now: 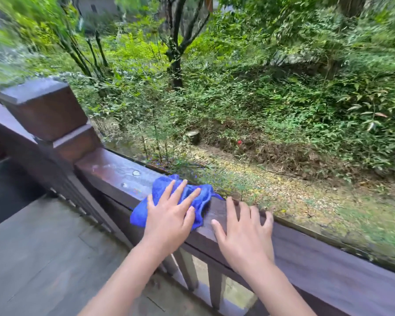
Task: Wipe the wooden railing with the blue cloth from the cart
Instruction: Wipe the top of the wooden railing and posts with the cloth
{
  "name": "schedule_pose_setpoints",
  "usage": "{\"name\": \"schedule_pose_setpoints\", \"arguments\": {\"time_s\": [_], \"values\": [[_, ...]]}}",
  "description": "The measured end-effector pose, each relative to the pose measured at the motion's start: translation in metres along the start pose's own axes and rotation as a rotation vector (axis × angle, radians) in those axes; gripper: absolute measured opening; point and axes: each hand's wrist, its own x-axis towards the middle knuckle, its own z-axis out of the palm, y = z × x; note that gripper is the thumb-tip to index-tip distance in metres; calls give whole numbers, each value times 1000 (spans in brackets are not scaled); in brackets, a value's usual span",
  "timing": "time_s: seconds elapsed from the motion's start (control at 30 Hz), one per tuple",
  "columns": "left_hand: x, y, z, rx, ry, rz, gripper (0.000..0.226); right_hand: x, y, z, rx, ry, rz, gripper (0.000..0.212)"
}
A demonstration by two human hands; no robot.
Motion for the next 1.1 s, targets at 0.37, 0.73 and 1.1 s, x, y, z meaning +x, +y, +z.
{"name": "schedule_pose_setpoints", "arguments": {"time_s": [0.37, 0.73, 1.1], "values": [[44, -115, -23, 96, -31, 193, 53, 31, -65, 5, -28, -62, -31, 80], [96, -228, -28, 80, -89, -124, 44, 79, -161, 29, 29, -64, -61, 67], [97, -246, -28, -25, 45, -210, 43, 98, -194, 34, 69, -74, -63, 65]]}}
